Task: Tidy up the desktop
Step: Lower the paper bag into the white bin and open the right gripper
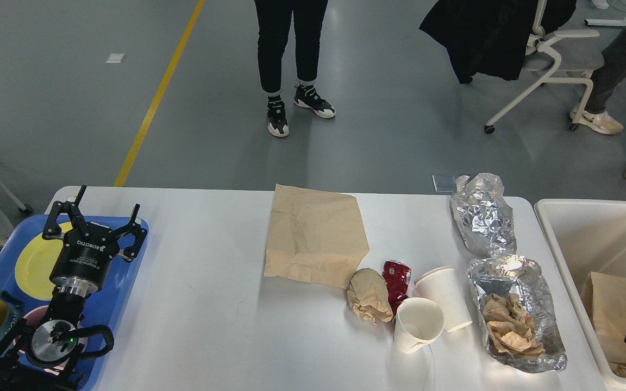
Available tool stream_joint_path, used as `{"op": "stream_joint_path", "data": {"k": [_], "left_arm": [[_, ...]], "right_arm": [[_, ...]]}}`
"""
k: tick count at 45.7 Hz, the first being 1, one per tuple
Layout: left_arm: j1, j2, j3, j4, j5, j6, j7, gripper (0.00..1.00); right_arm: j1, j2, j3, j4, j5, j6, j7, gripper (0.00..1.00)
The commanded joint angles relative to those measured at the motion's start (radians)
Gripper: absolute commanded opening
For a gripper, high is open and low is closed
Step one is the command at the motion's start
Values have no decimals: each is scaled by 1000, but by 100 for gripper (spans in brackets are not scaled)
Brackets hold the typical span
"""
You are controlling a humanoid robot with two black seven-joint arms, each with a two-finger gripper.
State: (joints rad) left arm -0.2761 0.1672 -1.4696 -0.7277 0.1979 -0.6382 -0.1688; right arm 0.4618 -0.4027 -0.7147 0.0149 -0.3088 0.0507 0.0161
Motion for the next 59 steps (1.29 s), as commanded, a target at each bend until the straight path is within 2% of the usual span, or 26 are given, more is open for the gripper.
{"op": "stream_joint_path", "data": {"k": [1, 18, 19, 22, 23, 24, 28, 34, 53, 59], "left_arm": [[0, 0, 0, 1, 0, 0, 0, 96], [0, 0, 0, -1, 0, 0, 2, 96], [0, 0, 0, 1, 0, 0, 2, 96], [0, 0, 0, -1, 0, 0, 2, 96], [0, 0, 0, 1, 0, 0, 2, 96], [0, 0, 0, -1, 0, 0, 0, 96], [0, 0, 0, 1, 0, 0, 2, 96], [0, 0, 0, -1, 1, 0, 2, 96], [0, 0, 0, -1, 1, 0, 0, 96], [0, 0, 0, -1, 0, 0, 0, 96]], "right_arm": [[-11, 30, 6, 0, 10, -5, 1, 0], [-14, 39, 15, 0, 10, -5, 1, 0], [-14, 39, 15, 0, 10, -6, 1, 4], [-14, 39, 14, -3, 10, -20, 1, 54], [-14, 39, 15, -3, 10, -34, 2, 68], [-14, 41, 15, -1, 10, -52, 2, 76], [-15, 48, 15, 2, 10, -135, 2, 100], [-18, 44, 15, 4, 10, -169, 2, 100], [-15, 33, 15, 16, 8, -167, 2, 100], [53, -45, 1, 57, -1, -157, -7, 100]]}}
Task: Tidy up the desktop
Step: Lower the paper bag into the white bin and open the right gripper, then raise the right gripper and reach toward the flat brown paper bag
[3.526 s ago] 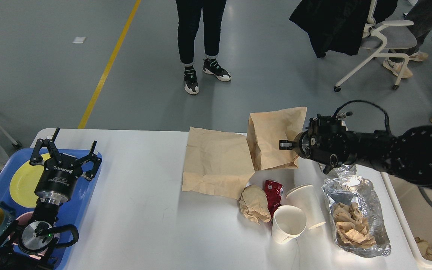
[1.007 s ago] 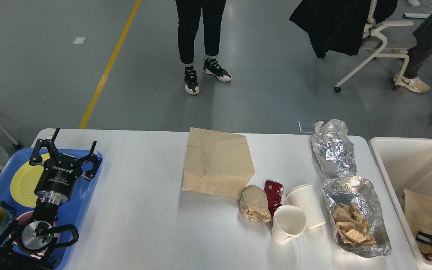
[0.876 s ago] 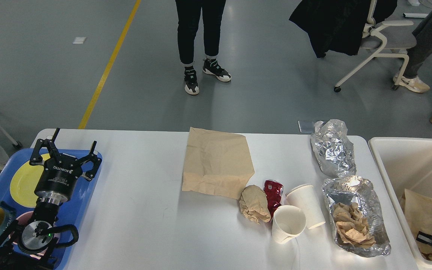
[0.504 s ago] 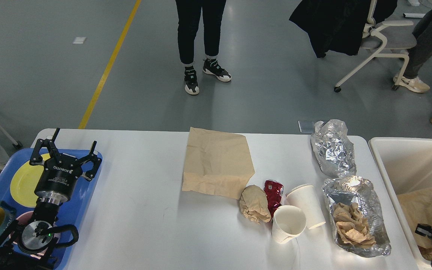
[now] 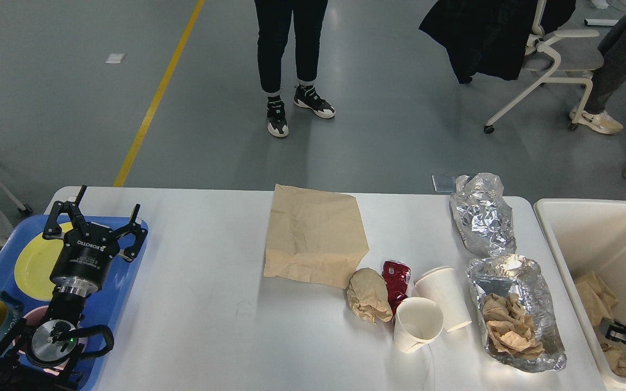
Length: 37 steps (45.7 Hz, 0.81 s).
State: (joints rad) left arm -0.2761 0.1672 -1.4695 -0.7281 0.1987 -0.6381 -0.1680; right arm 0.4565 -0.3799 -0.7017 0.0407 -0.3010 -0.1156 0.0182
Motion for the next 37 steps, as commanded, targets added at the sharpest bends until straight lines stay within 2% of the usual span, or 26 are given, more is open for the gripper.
{"op": "stream_joint_path", "data": {"k": [1, 9, 18, 22, 27, 33, 37], "left_arm": [[0, 0, 0, 1, -1, 0, 1, 96], [0, 0, 0, -1, -1, 0, 1, 96], [0, 0, -2, 1, 1, 0, 1, 96], [0, 0, -2, -1, -1, 0, 1, 96], [0, -2, 0, -1, -1, 0, 1, 96], [0, -2, 0, -1, -1, 0, 1, 96], [0, 0, 0, 1, -1, 0, -1, 96]], "right_arm": [[85, -85, -13, 41, -13, 17, -17, 100], [336, -224, -65, 221, -88, 168, -142, 100], [811, -292, -324, 635, -191, 286, -164, 100], [1031, -246, -488, 796, -190, 364, -164, 100], [1266, -108, -636, 913, -187, 555, -164, 100], [1485, 45, -653, 995, -184, 862, -164, 100], [1634, 93, -624, 1093, -156, 997, -162, 100]]}}
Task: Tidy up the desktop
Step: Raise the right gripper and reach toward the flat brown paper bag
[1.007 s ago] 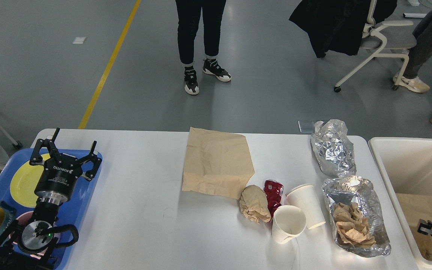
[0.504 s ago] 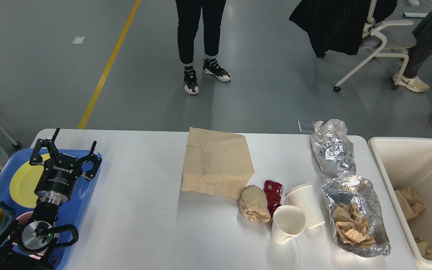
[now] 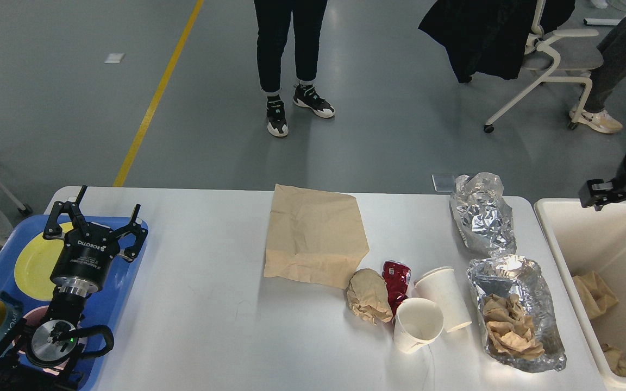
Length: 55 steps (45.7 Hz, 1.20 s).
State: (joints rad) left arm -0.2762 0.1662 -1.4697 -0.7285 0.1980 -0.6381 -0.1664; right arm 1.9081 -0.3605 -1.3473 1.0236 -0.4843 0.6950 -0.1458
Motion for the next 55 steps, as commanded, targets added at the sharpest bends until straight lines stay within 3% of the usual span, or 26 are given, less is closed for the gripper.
{"op": "stream_joint_path", "data": {"k": [1, 10, 20, 29, 55], "left_arm": [[0, 1, 0, 1, 0, 0, -2, 96], [0, 1, 0, 1, 0, 0, -2, 96], [0, 1, 0, 1, 0, 0, -2, 96], [0, 1, 0, 0, 0, 0, -1, 96], [0, 1, 0, 0, 0, 0, -1, 96]], "right_arm": [[213, 77, 28, 140, 41, 204, 2, 100], [495, 61, 13, 412, 144, 259, 2, 100], [627, -92, 28, 589, 167, 265, 3, 100], [681, 6, 13, 598, 208, 265, 3, 100], [727, 113, 19, 586, 289, 150, 11, 100]]}}
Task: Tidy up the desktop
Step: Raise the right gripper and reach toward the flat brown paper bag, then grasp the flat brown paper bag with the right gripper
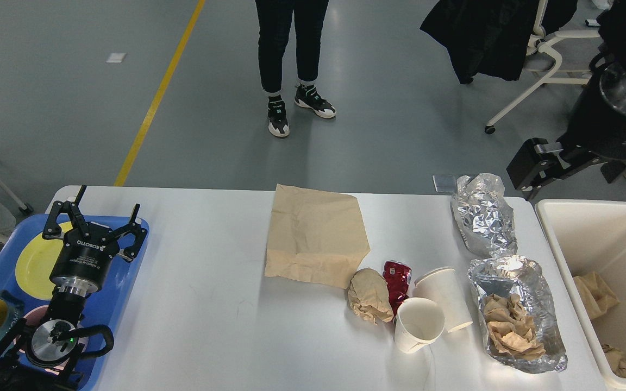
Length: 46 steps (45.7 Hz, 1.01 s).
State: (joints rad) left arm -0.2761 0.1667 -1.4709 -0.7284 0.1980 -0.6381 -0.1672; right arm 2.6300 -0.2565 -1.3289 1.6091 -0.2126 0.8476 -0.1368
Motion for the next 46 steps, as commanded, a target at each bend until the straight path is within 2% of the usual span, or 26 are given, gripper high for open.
{"op": "stream_joint_path", "data": {"k": [1, 8, 21, 28, 37, 46], "left_arm": [[0, 0, 1, 0, 0, 0, 0, 96], [0, -1, 1, 1, 0, 0, 0, 96], [0, 0, 1, 0, 0, 0, 0, 96], [0, -1, 1, 0, 0, 0, 0, 96], [0, 0, 1, 0, 0, 0, 0, 96], [-1, 0, 1, 1, 0, 0, 0, 96]], "right_arm": [[5, 14, 4, -3, 21, -4, 2, 100], [-39, 45, 36, -41, 27, -45, 2, 100], [-404, 180, 279, -307, 32, -162, -1, 100], [-560, 266, 428, -370, -16, -349, -4, 100], [-720, 324, 562, -414, -348, -622, 8, 100], [-907, 433, 596, -514, -677, -660, 19, 100]]}}
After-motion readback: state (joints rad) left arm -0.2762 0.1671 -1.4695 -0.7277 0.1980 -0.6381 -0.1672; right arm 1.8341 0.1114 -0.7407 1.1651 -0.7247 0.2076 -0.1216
